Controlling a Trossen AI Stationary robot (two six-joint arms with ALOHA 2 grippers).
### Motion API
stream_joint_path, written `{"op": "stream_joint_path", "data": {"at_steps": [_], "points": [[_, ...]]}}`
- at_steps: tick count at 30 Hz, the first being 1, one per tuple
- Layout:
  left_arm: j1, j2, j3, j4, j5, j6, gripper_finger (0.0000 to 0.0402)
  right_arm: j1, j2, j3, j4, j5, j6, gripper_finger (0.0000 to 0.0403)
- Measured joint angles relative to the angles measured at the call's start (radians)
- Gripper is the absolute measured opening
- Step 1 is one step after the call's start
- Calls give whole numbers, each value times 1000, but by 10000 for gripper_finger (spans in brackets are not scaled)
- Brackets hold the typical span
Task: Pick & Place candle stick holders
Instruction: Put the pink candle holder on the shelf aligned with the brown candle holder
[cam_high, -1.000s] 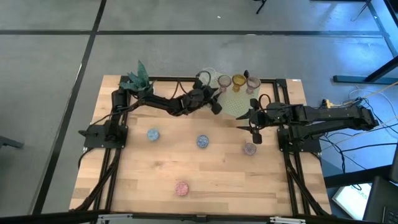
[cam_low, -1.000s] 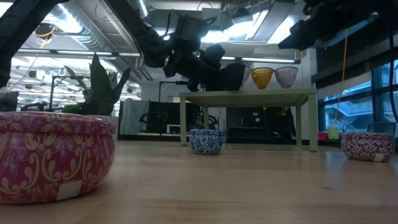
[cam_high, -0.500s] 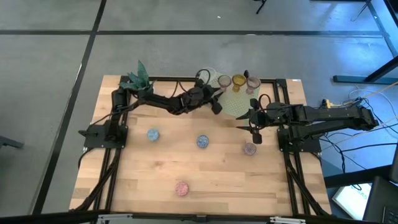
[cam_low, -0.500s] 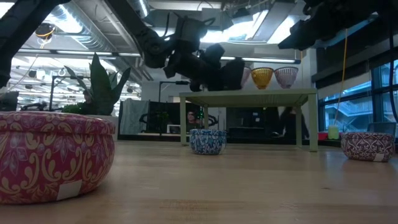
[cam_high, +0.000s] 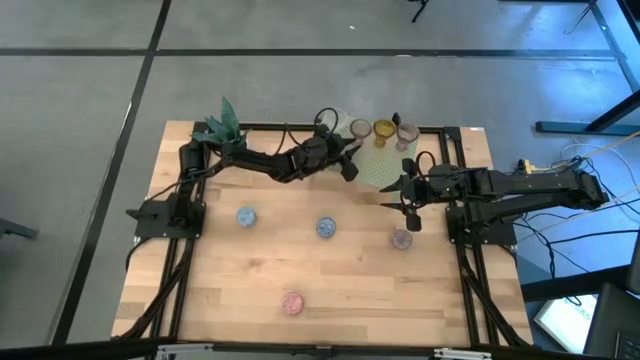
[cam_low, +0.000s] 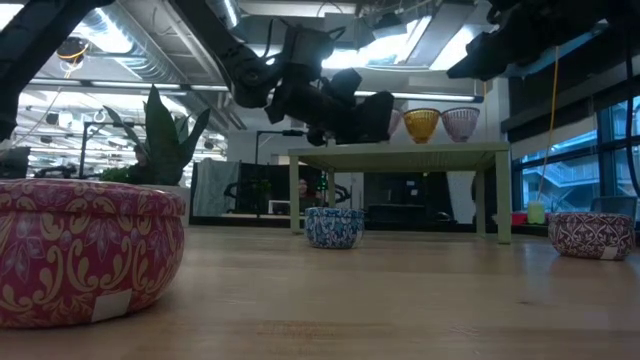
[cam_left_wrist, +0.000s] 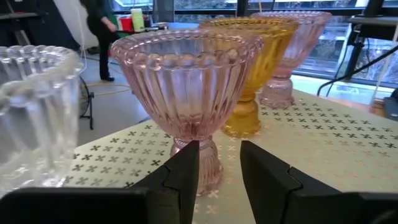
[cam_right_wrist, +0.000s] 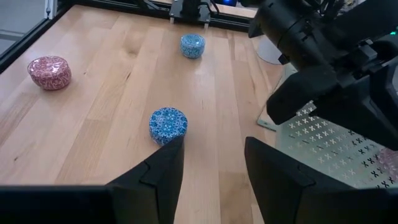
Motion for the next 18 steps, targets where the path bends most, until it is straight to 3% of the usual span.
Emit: {"op": "stream_joint_path", "data": {"at_steps": [18], "points": [[37, 0, 0, 0, -3, -2, 113, 0, 0, 0, 0, 0, 0, 173]]}}
